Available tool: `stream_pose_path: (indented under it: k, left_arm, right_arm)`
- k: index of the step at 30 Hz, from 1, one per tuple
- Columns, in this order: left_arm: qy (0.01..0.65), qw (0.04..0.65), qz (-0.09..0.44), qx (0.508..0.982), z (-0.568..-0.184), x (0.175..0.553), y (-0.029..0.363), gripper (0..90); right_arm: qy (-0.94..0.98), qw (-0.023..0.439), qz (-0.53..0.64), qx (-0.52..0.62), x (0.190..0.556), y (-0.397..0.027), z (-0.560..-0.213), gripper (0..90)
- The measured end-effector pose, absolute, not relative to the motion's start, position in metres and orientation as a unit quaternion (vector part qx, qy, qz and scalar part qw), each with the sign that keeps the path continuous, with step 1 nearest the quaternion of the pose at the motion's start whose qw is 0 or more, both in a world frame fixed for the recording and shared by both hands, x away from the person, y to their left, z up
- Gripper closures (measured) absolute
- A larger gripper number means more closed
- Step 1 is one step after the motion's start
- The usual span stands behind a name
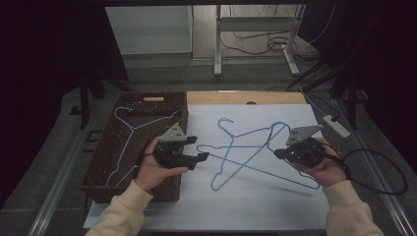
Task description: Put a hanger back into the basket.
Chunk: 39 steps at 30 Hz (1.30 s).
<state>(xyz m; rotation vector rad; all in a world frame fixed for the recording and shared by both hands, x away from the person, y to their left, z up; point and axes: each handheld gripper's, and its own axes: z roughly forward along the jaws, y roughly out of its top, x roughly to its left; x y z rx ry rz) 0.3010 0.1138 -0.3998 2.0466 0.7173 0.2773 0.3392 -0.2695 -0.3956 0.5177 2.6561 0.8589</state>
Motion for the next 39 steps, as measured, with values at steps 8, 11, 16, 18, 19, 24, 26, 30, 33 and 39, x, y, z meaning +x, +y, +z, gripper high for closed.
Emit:
stream_pose_path:
  k: [8, 11, 16, 18, 19, 24, 26, 30, 33, 39]
  left_arm:
    - [0.268, 0.420, 0.103, 0.861, -0.403, 0.323, 0.078, 31.8]
    - [0.263, 0.407, 0.102, 0.869, -0.405, 0.329, 0.069, 32.5]
    - [0.249, 0.385, 0.095, 0.884, -0.410, 0.342, 0.051, 33.3]
    - [0.241, 0.379, 0.092, 0.889, -0.412, 0.345, 0.045, 33.5]
    - [0.241, 0.378, 0.090, 0.889, -0.413, 0.346, 0.043, 34.0]
    - [0.229, 0.356, 0.085, 0.902, -0.419, 0.352, 0.031, 37.9]
    - [0.220, 0.347, 0.073, 0.909, -0.422, 0.355, 0.026, 43.6]
    - [0.198, 0.319, 0.071, 0.924, -0.428, 0.356, 0.017, 59.5]
    - [0.181, 0.308, 0.072, 0.931, -0.428, 0.355, 0.014, 75.1]
    - [0.140, 0.305, 0.077, 0.939, -0.422, 0.344, 0.014, 83.5]
  right_arm:
    - [0.926, 0.150, 0.301, 0.174, 0.336, -0.269, -0.392, 88.6]
    - [0.927, 0.148, 0.298, 0.171, 0.335, -0.268, -0.391, 88.7]
    - [0.929, 0.145, 0.298, 0.166, 0.334, -0.267, -0.391, 88.6]
    - [0.929, 0.144, 0.298, 0.164, 0.334, -0.267, -0.391, 88.6]
    - [0.929, 0.144, 0.298, 0.163, 0.334, -0.267, -0.391, 88.6]
    - [0.930, 0.140, 0.301, 0.158, 0.333, -0.266, -0.390, 88.6]
    - [0.930, 0.137, 0.302, 0.156, 0.332, -0.265, -0.391, 88.6]
    - [0.931, 0.133, 0.304, 0.150, 0.332, -0.264, -0.392, 88.6]
    - [0.932, 0.130, 0.305, 0.149, 0.332, -0.264, -0.392, 88.6]
    - [0.927, 0.137, 0.311, 0.159, 0.336, -0.267, -0.394, 87.9]
